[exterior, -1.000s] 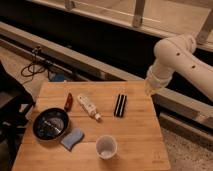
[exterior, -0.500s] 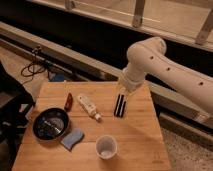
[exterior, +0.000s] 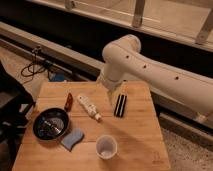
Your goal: Place the pepper on the white sponge
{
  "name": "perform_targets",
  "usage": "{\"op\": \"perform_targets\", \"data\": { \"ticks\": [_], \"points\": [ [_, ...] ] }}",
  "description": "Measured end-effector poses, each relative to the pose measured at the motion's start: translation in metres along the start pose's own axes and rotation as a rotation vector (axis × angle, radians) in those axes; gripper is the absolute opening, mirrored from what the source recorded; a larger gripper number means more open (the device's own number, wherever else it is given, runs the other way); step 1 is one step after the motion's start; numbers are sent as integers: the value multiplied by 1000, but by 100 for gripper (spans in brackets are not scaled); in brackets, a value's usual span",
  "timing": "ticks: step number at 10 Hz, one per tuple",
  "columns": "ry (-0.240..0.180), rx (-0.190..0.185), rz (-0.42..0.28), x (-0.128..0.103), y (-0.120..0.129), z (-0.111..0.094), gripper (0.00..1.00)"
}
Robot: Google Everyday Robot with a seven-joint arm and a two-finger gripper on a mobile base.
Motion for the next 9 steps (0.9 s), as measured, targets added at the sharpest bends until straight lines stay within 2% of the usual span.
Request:
{"op": "perform_targets", "data": {
  "ticks": [2,5,7,8,9],
  "points": [
    [-3,10,-15,-2,6,-1,74],
    [-34,36,-109,-18,-15,7,74],
    [-67,57,-182,-47,-40,19,74],
    [-101,71,-239,-72,-61,29,74],
    [-126,76,-272,-84,-73,39,74]
  ]
}}
